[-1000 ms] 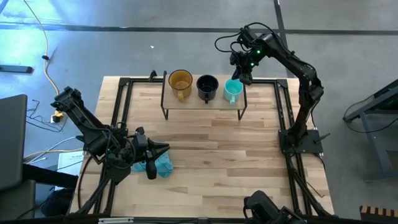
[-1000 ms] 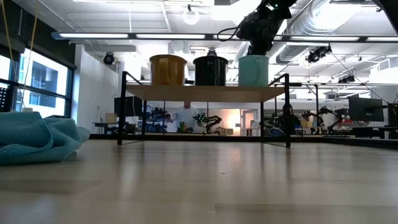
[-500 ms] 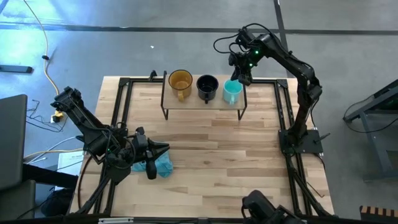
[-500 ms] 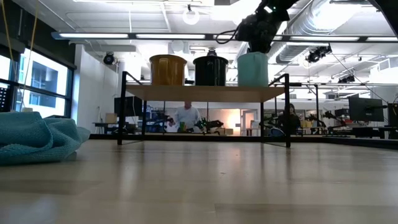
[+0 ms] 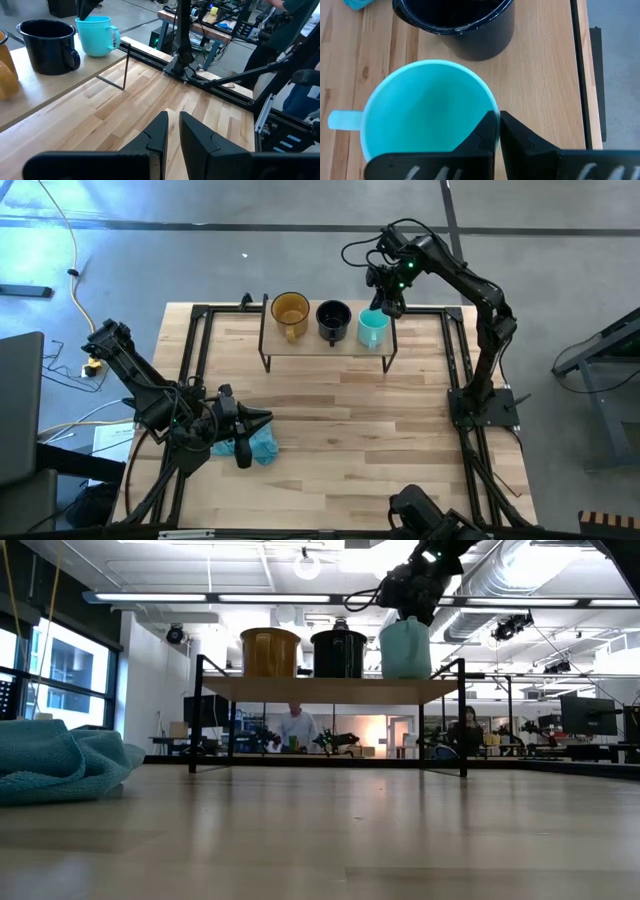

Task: Stack small to large cups/mugs on shelf
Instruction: Put the light blue cup on the shelf

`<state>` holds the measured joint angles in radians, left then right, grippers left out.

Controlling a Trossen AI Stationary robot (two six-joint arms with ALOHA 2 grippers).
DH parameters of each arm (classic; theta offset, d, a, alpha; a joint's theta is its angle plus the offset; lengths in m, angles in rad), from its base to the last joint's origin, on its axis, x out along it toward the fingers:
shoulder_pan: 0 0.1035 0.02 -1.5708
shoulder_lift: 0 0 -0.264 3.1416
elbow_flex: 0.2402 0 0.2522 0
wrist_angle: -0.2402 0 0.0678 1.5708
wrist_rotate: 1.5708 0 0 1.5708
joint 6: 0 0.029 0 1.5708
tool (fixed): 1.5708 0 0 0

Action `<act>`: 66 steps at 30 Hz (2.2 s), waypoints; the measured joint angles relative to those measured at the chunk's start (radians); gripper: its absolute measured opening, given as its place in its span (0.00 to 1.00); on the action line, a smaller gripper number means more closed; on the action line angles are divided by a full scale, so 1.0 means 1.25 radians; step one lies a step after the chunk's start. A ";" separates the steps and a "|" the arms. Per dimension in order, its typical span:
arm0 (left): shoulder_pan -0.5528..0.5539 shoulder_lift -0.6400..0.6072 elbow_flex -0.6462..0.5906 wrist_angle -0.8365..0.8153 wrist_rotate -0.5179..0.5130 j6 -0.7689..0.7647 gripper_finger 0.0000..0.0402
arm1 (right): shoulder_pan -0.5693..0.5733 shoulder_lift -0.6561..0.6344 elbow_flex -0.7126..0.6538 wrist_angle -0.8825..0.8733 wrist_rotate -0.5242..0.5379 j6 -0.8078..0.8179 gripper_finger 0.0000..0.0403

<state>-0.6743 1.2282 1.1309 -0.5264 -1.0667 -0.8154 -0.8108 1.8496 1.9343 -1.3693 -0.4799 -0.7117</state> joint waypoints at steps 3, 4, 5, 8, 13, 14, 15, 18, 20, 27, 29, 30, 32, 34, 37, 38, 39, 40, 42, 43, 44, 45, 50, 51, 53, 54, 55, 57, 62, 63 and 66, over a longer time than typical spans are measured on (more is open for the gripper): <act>0.000 0.000 0.000 0.000 0.000 0.000 0.09 | 0.000 0.000 0.000 0.000 0.000 -0.002 0.00; 0.000 0.000 0.000 0.000 0.000 0.000 0.09 | 0.000 0.000 0.000 0.001 0.000 -0.003 0.00; 0.000 0.000 0.000 0.000 0.000 0.000 0.09 | 0.000 0.000 0.000 0.000 0.000 -0.003 0.00; 0.000 0.000 0.000 0.000 0.000 0.000 0.09 | 0.000 0.000 0.000 0.001 0.001 -0.003 0.00; 0.000 0.000 0.000 0.000 0.000 0.000 0.09 | 0.000 -0.001 0.013 -0.001 0.005 -0.007 0.00; 0.000 0.000 0.000 0.000 0.000 0.000 0.09 | 0.000 -0.001 0.013 -0.001 0.005 -0.007 0.00; 0.000 0.000 0.000 0.000 0.000 0.000 0.09 | 0.000 -0.001 0.013 -0.001 0.004 -0.008 0.00; 0.000 0.000 0.000 0.000 0.000 0.000 0.09 | 0.000 -0.001 0.013 -0.001 0.004 -0.006 0.00; 0.000 0.000 0.000 0.000 0.000 0.000 0.09 | 0.000 -0.001 0.013 -0.002 0.004 -0.006 0.00; 0.000 0.000 0.000 0.000 0.000 0.000 0.09 | 0.000 -0.001 0.013 -0.007 -0.012 -0.003 0.00; 0.000 0.000 0.000 0.000 0.000 -0.001 0.09 | 0.000 -0.001 0.013 -0.008 -0.015 -0.003 0.00; 0.000 0.000 0.000 0.000 0.000 -0.001 0.09 | 0.000 -0.001 0.013 -0.008 -0.016 -0.003 0.00; 0.000 0.000 0.000 0.000 0.000 -0.001 0.09 | 0.000 -0.001 0.013 -0.008 -0.018 -0.003 0.00; 0.000 0.000 0.000 0.000 0.000 -0.001 0.09 | 0.000 -0.001 0.013 -0.008 -0.019 -0.003 0.00; 0.000 0.000 0.000 0.000 0.000 -0.001 0.09 | 0.000 -0.001 0.013 -0.008 -0.022 -0.003 0.00; 0.000 0.000 0.000 0.000 0.000 -0.001 0.09 | 0.000 -0.001 0.013 -0.008 -0.022 -0.003 0.00; 0.000 0.000 0.000 0.000 0.000 -0.001 0.09 | 0.000 -0.001 0.013 -0.008 -0.022 -0.003 0.00; 0.000 0.000 0.000 0.000 0.000 -0.001 0.09 | 0.000 -0.001 0.013 -0.008 -0.022 -0.003 0.00; 0.000 0.000 0.000 0.000 0.000 -0.001 0.09 | 0.000 -0.001 0.013 -0.008 -0.022 -0.004 0.00; 0.000 0.000 0.000 0.000 0.000 -0.001 0.09 | 0.000 -0.001 0.013 -0.008 -0.022 -0.004 0.00; 0.000 0.000 0.000 0.000 0.001 -0.001 0.09 | 0.000 -0.001 0.013 -0.008 -0.022 -0.005 0.00; 0.000 0.000 0.000 0.000 0.001 -0.001 0.09 | 0.000 -0.001 0.013 -0.008 -0.022 -0.005 0.00; 0.000 0.000 0.000 0.000 0.001 -0.001 0.09 | -0.001 -0.001 0.013 -0.009 -0.022 -0.004 0.00; 0.000 0.000 0.000 0.000 0.001 -0.001 0.09 | -0.001 -0.001 0.013 -0.011 -0.022 -0.004 0.00; 0.000 0.000 0.000 0.000 0.001 -0.001 0.09 | -0.001 -0.001 0.013 -0.018 -0.022 -0.004 0.00; 0.000 0.000 0.000 0.000 0.001 -0.001 0.09 | -0.001 -0.001 0.013 -0.021 -0.022 -0.004 0.00; 0.000 0.000 0.000 0.000 0.001 -0.001 0.09 | -0.002 -0.001 0.013 -0.023 -0.023 -0.004 0.01; 0.000 0.000 0.000 0.000 0.001 -0.001 0.09 | -0.005 -0.001 0.013 -0.026 -0.023 -0.003 0.03; 0.000 0.000 0.000 0.000 0.001 -0.001 0.09 | -0.006 -0.001 0.013 -0.026 -0.010 0.001 0.13; 0.000 0.000 0.000 0.001 0.001 -0.001 0.09 | -0.006 -0.001 0.013 -0.026 -0.005 0.001 0.14; 0.000 0.000 0.000 0.001 0.001 -0.001 0.09 | -0.006 -0.001 0.013 -0.024 -0.002 -0.002 0.16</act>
<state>-0.6743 1.2282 1.1309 -0.5255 -1.0660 -0.8169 -0.8185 1.8484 1.9511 -1.3994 -0.4828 -0.7139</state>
